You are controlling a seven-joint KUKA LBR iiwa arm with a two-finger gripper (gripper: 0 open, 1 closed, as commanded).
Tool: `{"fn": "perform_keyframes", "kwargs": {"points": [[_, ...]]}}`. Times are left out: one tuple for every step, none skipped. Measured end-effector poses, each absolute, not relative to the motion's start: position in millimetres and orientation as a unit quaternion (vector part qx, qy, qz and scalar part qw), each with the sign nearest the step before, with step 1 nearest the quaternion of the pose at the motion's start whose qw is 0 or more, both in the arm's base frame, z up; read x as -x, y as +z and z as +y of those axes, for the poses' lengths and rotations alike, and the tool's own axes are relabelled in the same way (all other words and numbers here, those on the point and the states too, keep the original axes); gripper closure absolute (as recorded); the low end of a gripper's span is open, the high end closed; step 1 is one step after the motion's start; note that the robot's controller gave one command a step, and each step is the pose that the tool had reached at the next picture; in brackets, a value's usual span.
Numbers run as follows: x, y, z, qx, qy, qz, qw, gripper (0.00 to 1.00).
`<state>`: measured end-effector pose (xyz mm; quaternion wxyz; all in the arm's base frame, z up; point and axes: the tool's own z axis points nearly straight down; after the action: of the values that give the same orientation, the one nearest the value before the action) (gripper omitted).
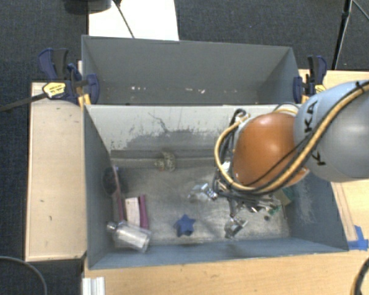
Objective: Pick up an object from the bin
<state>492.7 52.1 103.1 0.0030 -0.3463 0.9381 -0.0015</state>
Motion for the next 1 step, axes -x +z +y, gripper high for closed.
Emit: {"fn": "perform_keyframes", "kwargs": {"points": [[-483.9, 76.7, 135.2, 0.450, 0.000, 0.893, 0.002, 0.00]]}}
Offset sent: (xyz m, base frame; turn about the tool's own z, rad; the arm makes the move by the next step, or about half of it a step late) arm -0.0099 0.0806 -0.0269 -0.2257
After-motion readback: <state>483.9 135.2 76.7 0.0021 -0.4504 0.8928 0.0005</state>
